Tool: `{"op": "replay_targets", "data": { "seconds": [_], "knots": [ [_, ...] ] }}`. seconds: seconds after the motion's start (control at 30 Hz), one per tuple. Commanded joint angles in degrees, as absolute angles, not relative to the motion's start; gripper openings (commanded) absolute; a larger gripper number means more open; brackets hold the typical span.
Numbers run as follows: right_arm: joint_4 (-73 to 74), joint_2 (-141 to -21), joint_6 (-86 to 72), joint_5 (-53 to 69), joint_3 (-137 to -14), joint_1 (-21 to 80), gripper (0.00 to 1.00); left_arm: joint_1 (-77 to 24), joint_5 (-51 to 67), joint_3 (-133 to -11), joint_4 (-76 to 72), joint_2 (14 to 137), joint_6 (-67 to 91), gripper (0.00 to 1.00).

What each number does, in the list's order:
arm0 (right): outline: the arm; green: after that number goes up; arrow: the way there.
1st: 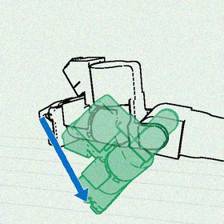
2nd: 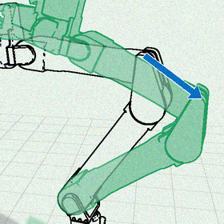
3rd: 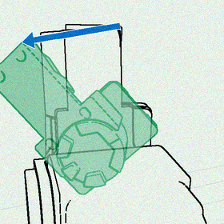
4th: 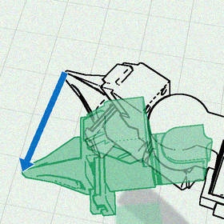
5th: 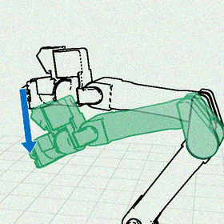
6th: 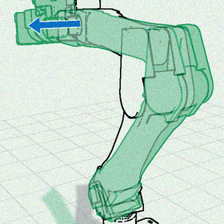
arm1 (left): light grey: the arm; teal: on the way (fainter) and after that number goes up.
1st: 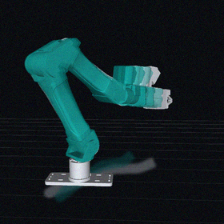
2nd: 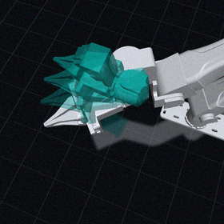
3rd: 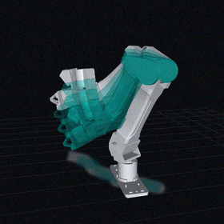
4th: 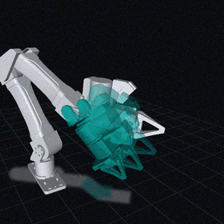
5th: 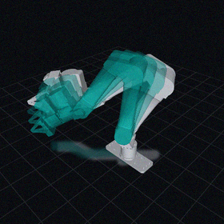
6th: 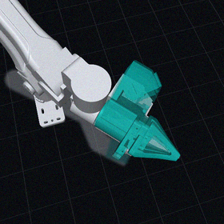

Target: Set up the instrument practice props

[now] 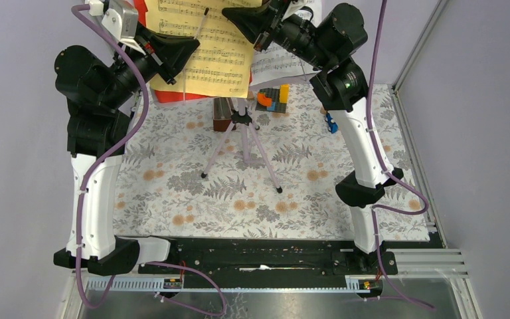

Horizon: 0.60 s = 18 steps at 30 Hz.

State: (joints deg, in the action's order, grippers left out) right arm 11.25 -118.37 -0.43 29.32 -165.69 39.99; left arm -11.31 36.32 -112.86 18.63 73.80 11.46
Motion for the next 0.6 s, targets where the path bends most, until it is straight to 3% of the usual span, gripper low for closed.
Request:
{"op": "replay_targets", "data": {
  "seconds": [0.0, 0.57],
  "knots": [
    [7.77, -117.46, 2.76, 27.01, -167.42, 40.49, 0.04, -11.16, 39.74, -113.17, 11.37, 71.13, 13.23, 0.0],
    [4.85, -118.37, 9.02, 30.48, -167.78, 41.48, 0.13, -10.2, 41.21, -110.53, 10.08, 70.41, 14.43, 0.0]
  ]
}}
